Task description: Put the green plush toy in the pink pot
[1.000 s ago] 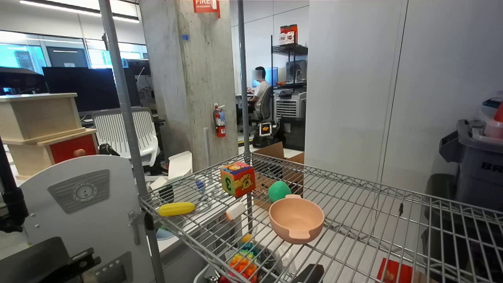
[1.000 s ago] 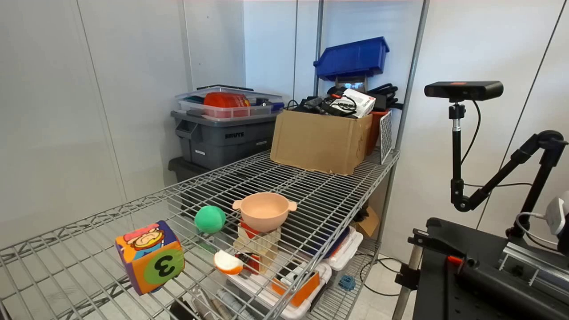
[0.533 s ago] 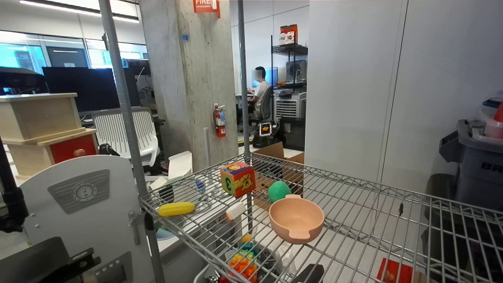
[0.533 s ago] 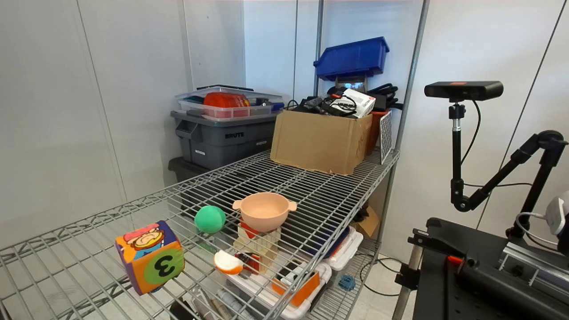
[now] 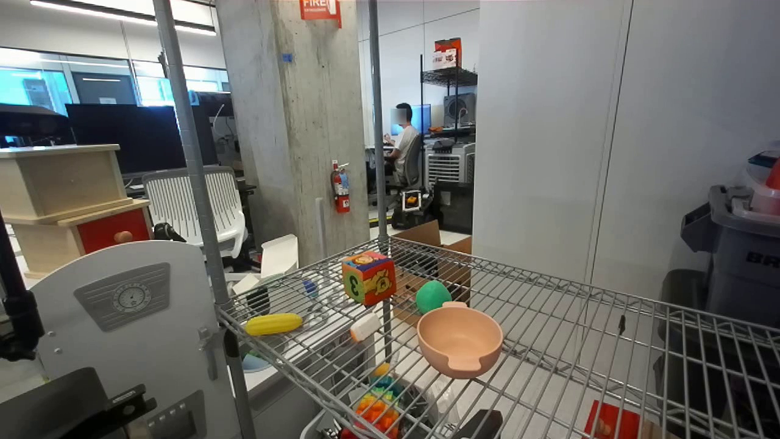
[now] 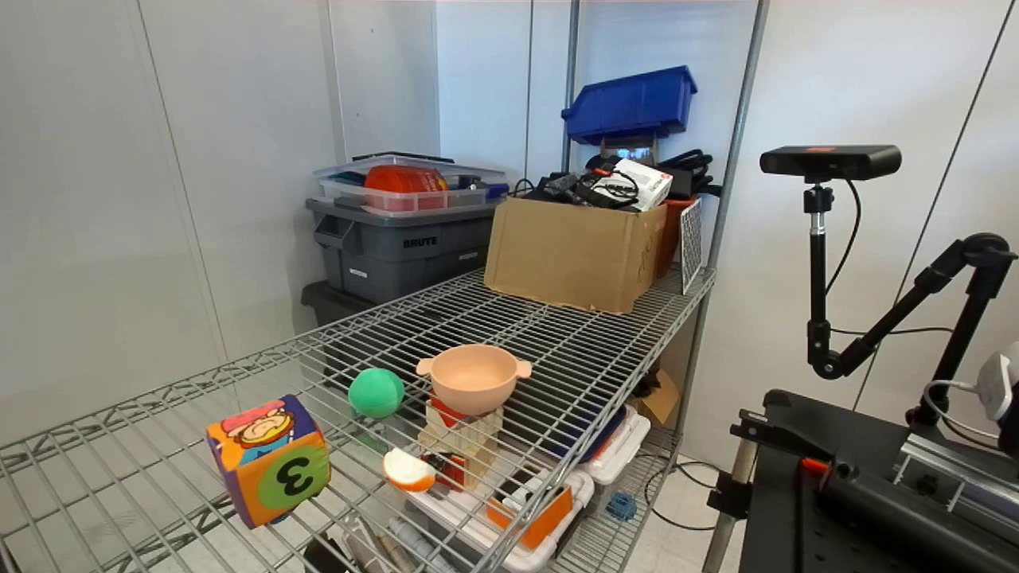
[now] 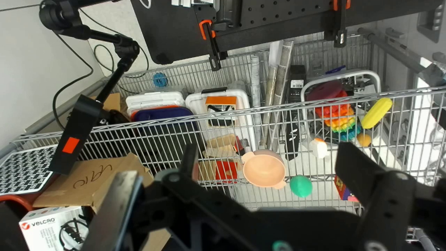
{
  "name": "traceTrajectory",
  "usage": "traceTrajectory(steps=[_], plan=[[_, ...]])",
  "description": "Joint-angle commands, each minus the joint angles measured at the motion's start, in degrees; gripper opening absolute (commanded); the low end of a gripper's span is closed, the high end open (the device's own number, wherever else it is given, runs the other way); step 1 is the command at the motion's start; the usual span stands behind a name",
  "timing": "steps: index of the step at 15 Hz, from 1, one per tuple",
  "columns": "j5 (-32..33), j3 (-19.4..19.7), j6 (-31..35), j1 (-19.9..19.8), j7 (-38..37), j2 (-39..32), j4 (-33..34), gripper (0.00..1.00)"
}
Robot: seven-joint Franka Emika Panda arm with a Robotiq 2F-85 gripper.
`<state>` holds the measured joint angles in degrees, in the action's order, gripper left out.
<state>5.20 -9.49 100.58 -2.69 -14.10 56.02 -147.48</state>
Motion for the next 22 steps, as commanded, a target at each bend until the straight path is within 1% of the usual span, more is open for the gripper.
traceTrajectory(steps=[1, 3, 6, 10, 14, 15, 16, 17, 19, 22], plan=[[0.3, 0.3, -0.2, 0.5, -0.3, -0.1, 0.2, 1.00], [0.3, 0.3, -0.2, 0.5, -0.3, -0.1, 0.2, 1.00], [0.8, 1.6, 2.7, 0.0, 1.0, -3.3, -0.4, 1.00], [0.9, 3.6, 9.5, -0.8, 1.5, -10.3, -1.3, 1.00], [0.4, 5.1, 20.1, -2.0, 0.1, -22.3, -1.5, 1.00], [0.0, 5.6, 23.8, -2.5, -0.7, -26.0, -1.2, 1.00], [-0.4, 6.0, 25.8, -2.9, -1.1, -29.2, -0.3, 1.00], [-0.8, 6.5, 28.5, -3.4, -1.9, -33.7, 1.4, 1.00], [-2.2, 7.6, 31.7, -4.0, -3.4, -40.7, 5.3, 1.00], [-6.0, 9.1, 33.1, -3.4, -5.6, -52.1, 13.8, 1.00]])
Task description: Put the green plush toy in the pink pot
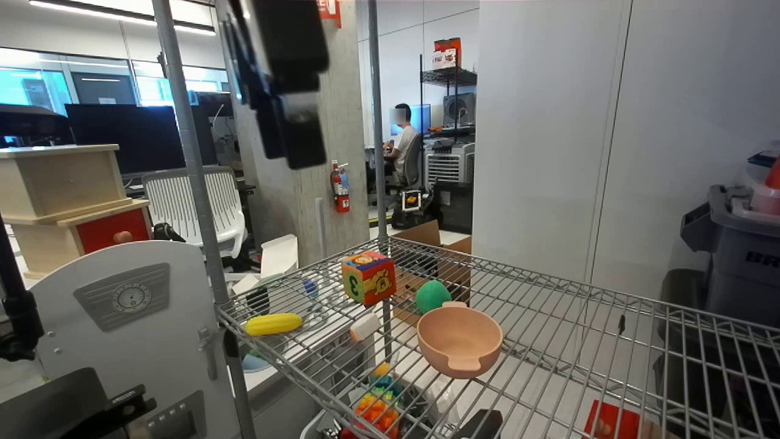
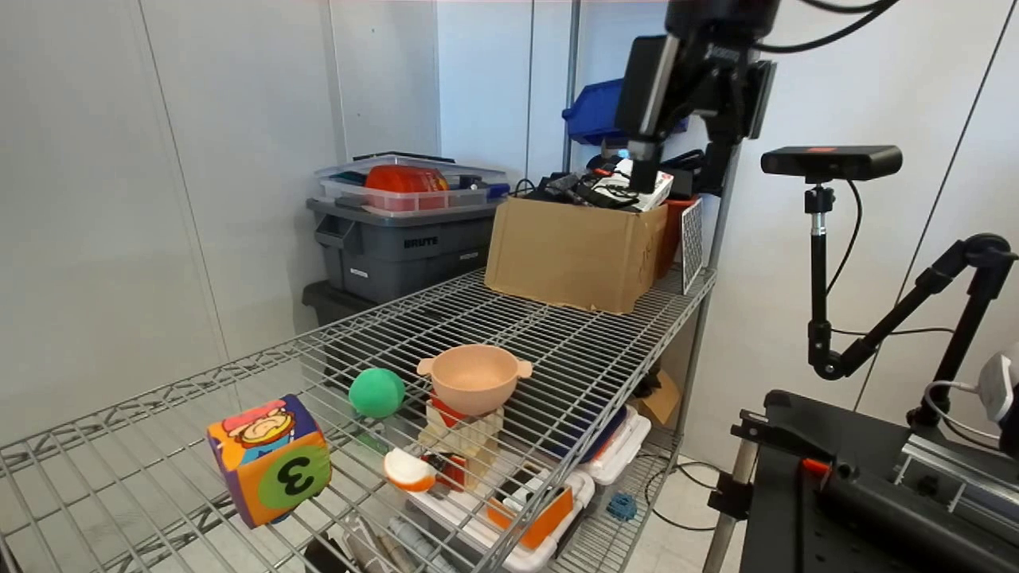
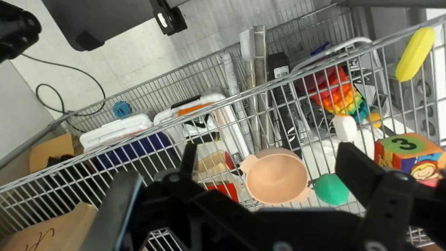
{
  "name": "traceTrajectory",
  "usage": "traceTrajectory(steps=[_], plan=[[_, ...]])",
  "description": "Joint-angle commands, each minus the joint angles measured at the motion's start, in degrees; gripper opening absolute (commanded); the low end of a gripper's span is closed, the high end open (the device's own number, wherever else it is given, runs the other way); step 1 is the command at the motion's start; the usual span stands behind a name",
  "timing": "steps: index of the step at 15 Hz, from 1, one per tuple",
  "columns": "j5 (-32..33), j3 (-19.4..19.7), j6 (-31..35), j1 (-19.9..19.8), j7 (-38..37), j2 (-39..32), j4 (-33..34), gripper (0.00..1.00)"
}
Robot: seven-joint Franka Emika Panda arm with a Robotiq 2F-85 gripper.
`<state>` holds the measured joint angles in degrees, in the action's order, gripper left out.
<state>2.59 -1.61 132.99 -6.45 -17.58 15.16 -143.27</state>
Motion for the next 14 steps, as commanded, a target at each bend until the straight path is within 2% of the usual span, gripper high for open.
traceTrajectory(steps=[1, 8, 14], plan=[[-4.4, 1.4, 1.3, 0.8, -3.2, -14.9, 12.6, 1.00], [-12.3, 1.2, 5.2, 5.9, -11.1, -38.2, 31.5, 1.00], [-14.4, 2.8, 3.1, 10.7, -22.3, -56.5, 51.9, 1.00]])
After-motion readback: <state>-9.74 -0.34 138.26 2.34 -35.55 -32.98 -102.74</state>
